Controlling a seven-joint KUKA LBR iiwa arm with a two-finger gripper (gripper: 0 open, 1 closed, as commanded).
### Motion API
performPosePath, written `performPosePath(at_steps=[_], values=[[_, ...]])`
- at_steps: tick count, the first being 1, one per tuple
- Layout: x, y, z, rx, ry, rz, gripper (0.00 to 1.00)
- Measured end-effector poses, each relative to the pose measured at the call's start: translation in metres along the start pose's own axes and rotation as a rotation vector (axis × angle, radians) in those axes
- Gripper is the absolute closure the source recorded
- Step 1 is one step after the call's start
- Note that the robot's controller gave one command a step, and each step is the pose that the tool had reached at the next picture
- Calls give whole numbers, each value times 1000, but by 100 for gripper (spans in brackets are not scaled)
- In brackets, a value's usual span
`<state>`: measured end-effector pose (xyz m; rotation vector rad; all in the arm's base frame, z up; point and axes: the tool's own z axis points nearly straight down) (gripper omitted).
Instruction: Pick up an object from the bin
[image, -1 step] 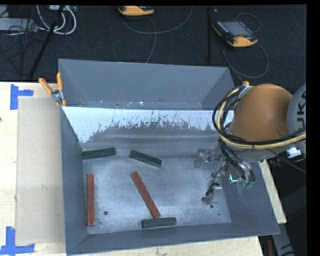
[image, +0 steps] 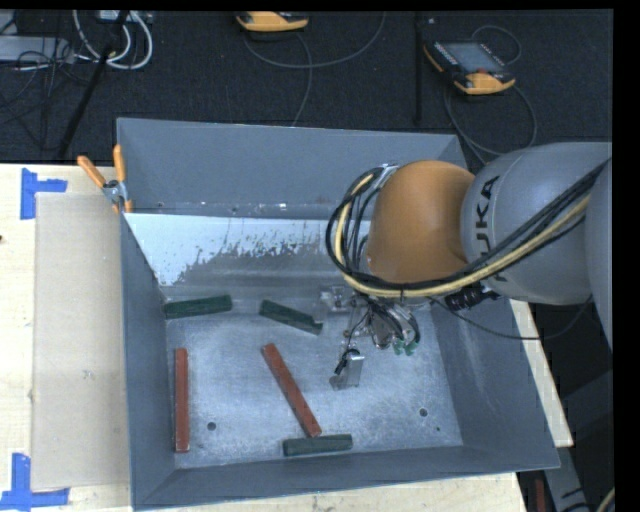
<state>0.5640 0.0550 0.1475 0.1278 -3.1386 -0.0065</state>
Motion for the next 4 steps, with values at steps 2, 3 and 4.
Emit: performPosePath(at_steps=[2, 3, 4], values=[[-54, 5, 80, 5, 4, 245, 0], [-56, 6, 77, 4, -1, 243, 100], [-26, 9, -66, 3, -9, 180, 100]])
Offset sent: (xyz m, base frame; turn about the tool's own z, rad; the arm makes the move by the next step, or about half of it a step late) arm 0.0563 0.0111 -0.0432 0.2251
